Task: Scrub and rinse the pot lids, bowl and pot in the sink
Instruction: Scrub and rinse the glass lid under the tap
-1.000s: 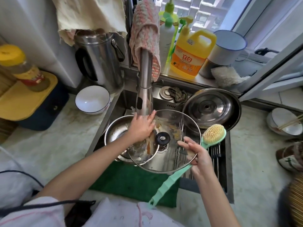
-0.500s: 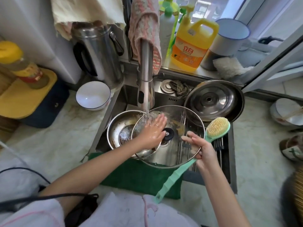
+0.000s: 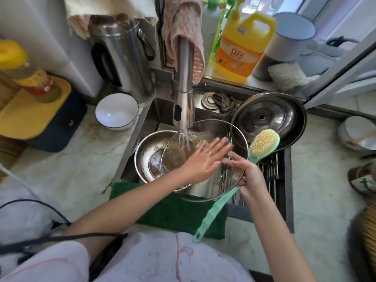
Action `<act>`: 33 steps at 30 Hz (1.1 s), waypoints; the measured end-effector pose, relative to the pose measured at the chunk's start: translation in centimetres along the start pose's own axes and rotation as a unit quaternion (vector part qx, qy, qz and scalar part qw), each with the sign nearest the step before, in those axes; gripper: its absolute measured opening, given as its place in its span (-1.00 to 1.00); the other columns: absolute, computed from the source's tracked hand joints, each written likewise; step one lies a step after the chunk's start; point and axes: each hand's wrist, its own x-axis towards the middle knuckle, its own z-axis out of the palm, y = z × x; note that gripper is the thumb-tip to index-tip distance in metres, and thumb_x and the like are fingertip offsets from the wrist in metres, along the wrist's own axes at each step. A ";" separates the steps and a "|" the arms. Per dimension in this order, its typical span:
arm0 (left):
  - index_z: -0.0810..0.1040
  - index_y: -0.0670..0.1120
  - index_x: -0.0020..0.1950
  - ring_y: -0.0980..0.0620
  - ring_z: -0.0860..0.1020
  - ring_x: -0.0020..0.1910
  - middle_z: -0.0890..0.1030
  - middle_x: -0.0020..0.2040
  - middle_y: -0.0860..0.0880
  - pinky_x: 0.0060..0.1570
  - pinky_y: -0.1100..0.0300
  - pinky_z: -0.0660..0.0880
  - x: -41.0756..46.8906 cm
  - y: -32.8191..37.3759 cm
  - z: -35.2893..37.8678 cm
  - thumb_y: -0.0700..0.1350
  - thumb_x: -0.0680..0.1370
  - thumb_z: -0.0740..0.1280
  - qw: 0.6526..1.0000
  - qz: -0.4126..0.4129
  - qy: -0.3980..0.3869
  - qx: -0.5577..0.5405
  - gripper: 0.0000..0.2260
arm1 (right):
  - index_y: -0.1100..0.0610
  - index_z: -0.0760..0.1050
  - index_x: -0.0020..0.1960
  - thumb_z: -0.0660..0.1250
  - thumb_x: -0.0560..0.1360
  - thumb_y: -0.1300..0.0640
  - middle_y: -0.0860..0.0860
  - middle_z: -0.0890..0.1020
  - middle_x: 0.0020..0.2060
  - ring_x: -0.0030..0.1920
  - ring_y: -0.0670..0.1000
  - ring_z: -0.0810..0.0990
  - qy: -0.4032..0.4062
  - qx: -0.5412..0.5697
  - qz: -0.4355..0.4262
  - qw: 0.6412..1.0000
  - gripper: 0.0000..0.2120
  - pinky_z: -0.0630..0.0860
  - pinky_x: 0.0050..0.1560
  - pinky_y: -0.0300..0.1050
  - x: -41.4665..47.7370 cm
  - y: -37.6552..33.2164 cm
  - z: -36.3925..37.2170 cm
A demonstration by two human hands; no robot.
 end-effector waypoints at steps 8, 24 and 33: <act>-0.29 -0.09 0.52 -0.05 -0.18 0.54 -0.26 0.54 -0.09 0.50 -0.04 -0.17 -1.2 -4.5 -2.2 0.09 0.65 -0.14 0.971 -0.213 -0.026 0.102 -0.46 | 0.28 0.52 0.13 0.31 0.29 0.30 0.14 0.70 -0.19 -0.49 -0.05 0.39 0.024 0.062 -0.011 0.998 -0.60 0.28 -0.41 -0.25 0.1 -0.2 -1.5; -0.33 -0.05 0.50 0.04 -0.36 0.48 -0.35 0.51 -0.06 0.45 0.10 -0.35 -5.8 -0.2 -1.9 0.10 0.66 -0.12 0.986 -0.144 -0.070 0.040 -0.46 | 0.30 0.47 0.20 0.20 0.41 0.38 0.16 0.66 -0.14 -0.62 -0.17 0.42 0.016 0.083 -0.011 0.996 -0.64 0.22 -0.67 -0.38 -0.1 -0.3 0.0; -0.24 0.05 0.52 0.02 -0.12 0.54 -0.20 0.55 0.01 0.50 -0.05 -0.10 1.3 -3.5 -2.8 0.11 0.66 -0.11 0.982 -0.159 -0.014 0.106 -0.51 | 0.33 0.49 0.08 0.09 0.53 0.40 0.12 0.68 -0.34 -0.64 -0.17 0.47 -0.010 0.091 0.033 0.995 -0.76 0.29 -0.70 -0.36 -0.5 0.5 1.1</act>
